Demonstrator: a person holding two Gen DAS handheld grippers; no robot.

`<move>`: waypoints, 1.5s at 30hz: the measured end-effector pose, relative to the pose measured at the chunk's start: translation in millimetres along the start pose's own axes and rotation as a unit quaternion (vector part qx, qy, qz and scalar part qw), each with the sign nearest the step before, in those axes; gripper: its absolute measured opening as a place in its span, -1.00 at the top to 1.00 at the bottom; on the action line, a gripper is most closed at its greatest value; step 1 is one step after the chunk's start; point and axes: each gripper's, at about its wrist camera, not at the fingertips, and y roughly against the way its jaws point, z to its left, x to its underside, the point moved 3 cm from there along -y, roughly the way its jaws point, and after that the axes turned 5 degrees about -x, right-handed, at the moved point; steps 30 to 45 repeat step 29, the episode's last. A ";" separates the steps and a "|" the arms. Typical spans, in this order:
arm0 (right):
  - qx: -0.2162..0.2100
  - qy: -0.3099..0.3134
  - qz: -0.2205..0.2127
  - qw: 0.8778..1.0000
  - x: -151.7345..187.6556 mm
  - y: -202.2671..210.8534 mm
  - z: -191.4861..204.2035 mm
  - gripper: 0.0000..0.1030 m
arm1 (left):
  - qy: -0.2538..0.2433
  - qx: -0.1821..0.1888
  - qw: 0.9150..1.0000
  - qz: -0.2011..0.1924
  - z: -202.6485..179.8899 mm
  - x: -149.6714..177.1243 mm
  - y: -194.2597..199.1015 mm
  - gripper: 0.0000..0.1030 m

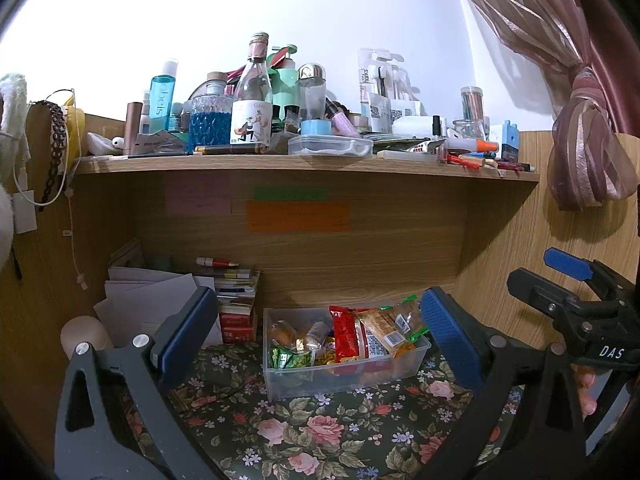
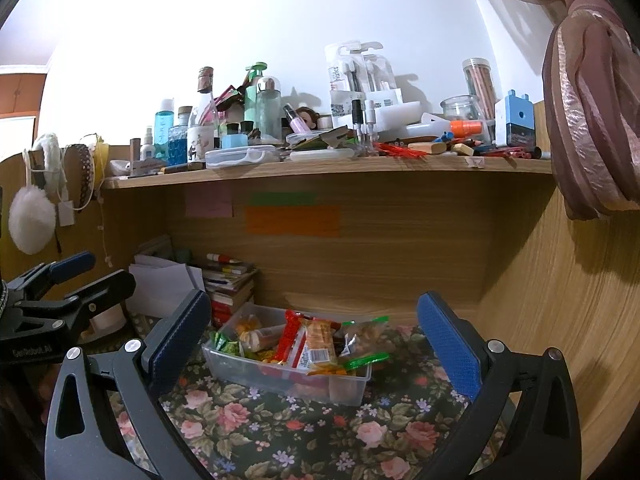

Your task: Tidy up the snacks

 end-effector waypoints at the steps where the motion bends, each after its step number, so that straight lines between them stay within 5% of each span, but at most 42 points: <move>1: 0.000 -0.001 0.000 1.000 0.0 0.1 0.1 -1.00 | 0.000 0.000 1.000 0.000 -0.1 -0.1 0.1 -1.00; 45: -0.001 -0.003 -0.001 1.000 0.7 -3.8 -2.6 -1.00 | 0.002 0.018 1.000 0.007 0.1 2.8 -7.4 -1.00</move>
